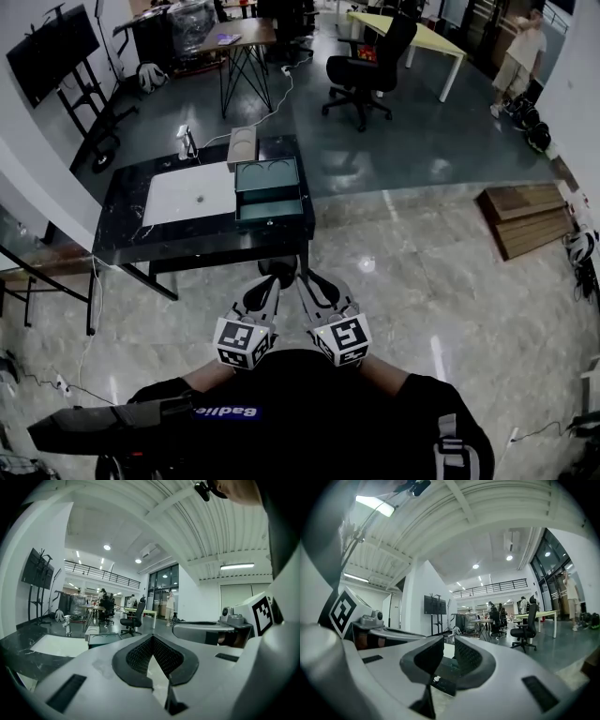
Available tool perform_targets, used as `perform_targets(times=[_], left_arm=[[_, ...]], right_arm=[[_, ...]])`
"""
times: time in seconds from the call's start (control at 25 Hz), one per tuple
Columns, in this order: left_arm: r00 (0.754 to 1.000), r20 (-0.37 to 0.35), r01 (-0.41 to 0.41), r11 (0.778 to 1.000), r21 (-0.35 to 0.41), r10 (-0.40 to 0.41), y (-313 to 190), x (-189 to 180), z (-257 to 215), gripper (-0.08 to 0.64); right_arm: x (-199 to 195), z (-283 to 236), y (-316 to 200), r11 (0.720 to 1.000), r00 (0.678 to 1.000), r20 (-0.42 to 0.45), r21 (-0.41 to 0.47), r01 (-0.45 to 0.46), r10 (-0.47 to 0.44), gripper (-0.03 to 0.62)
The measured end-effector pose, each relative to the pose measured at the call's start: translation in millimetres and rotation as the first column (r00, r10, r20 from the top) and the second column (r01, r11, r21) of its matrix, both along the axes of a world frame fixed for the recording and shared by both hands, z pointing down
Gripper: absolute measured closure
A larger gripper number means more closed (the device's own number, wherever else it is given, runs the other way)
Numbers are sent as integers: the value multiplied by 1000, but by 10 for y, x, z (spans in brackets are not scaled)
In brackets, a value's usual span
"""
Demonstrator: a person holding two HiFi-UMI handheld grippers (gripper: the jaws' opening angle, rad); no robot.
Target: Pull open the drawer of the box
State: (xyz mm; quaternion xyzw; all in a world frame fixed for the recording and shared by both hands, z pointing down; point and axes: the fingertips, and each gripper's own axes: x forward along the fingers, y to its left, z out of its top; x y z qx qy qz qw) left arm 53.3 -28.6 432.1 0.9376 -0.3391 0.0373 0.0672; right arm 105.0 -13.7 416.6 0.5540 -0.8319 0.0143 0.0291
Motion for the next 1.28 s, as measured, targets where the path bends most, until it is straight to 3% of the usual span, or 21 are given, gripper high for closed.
perform_targets(times=[0.28,0.32,0.44,0.6,1.28], left_arm=[[1000,-12,-19,998,68,20,-69,-268,-157,568],[1000,-11,-21,997,74,22,-73,-303,-168,568],[1000,3,-31,995,90,31,-70,-402,-172,568],[1000,12,-28,994,102,27,-38,-519,-183,568],[1000,9,3,996,93,-4,-18,-729,-163,568]], right_arm=[[-426,-195,-21,998,999,-23,47,35,-34,524],[-481,-200,-28,998,999,-27,51,43,-41,565],[-635,-204,-43,996,998,-30,54,65,-63,591],[-814,-133,-38,994,994,-23,29,105,-104,591],[-998,-27,-54,990,990,-4,-8,143,-143,592]])
